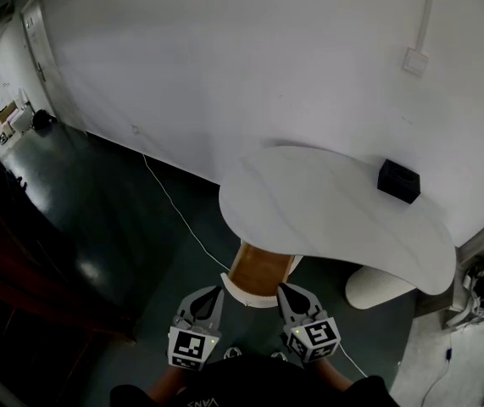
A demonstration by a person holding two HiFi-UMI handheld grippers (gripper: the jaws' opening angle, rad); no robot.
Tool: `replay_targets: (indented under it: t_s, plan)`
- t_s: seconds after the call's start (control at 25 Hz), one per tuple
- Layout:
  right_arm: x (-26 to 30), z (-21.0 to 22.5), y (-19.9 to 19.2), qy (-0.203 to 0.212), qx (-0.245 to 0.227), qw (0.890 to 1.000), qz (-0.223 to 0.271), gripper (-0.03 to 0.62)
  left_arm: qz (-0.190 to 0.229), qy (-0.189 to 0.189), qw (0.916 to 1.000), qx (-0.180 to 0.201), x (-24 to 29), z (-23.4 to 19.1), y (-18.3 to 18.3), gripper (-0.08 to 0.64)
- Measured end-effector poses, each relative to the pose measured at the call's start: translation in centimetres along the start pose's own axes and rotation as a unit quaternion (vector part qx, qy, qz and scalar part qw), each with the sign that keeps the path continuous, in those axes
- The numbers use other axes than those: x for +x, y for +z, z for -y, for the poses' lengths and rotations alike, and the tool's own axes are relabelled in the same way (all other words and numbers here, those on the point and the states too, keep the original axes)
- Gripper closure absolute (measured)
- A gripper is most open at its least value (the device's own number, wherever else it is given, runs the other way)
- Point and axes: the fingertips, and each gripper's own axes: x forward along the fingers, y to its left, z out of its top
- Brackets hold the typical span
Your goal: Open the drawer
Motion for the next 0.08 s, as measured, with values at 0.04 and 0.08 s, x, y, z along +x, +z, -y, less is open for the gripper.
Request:
replay_targets:
  t_s: [0.04,0.08]
  plan:
    - [-0.05,-0.01,-0.08,-0.001,0.002,1.000,-0.001,0.591,0.001,-0.001,1.0000,-0.001,0.02,0.08,0.08,0.541]
    - [-0.12,-0.02,-0.17,-0.002,0.005,1.000,-0.003,0.591,0.001,-0.001,1.0000,-0.002,0.03,0.17,0.13,0.541]
